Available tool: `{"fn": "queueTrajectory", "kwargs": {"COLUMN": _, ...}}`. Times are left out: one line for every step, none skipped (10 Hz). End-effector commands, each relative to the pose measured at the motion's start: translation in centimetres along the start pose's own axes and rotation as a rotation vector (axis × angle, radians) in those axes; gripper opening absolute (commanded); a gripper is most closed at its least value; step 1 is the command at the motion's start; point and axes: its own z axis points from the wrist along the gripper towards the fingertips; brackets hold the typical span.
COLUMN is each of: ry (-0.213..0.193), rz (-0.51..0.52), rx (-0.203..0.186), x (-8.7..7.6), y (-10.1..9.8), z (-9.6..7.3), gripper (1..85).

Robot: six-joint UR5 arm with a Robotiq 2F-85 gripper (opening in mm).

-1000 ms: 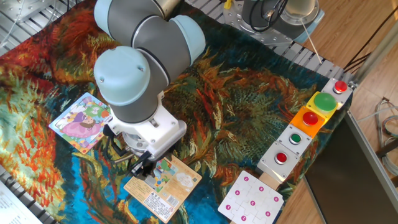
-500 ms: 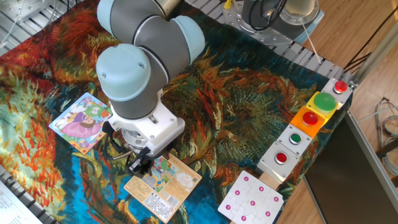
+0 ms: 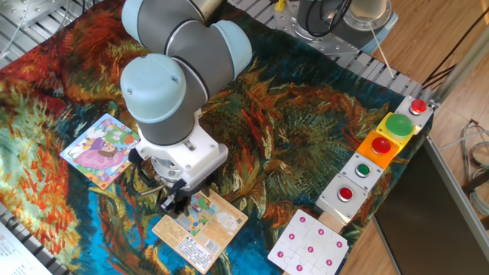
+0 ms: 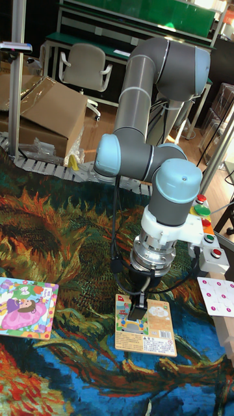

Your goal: Assemble one piece of a puzzle

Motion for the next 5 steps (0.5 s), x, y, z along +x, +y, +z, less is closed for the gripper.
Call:
{"fn": "queueTrajectory", "kwargs": {"ry": -0.017, "rz": -0.01, "rx": -0.004, "x": -0.45, "y": 0.29, "z": 0.04, "gripper": 55.0}}
{"fn": "queueTrajectory", "kwargs": {"ry": -0.007, "rz": -0.018, "rx": -0.006, "x": -0.13, "y": 0.36, "z": 0.14, "gripper": 54.7}}
{"fn": "queueTrajectory", "kwargs": {"ry": -0.007, "rz": -0.021, "rx": -0.011, "x": -0.04, "y": 0.52, "z": 0.21, "gripper": 54.3}}
{"fn": "queueTrajectory", "kwargs": {"ry": -0.008, "rz": -0.025, "rx": -0.012, "x": 0.02, "y": 0.61, "z": 0.17, "gripper": 54.0}}
{"fn": "queueTrajectory", "kwargs": {"ry": -0.009, "rz": -0.027, "rx": -0.017, "x": 0.08, "y": 0.74, "z": 0.11, "gripper": 53.3}}
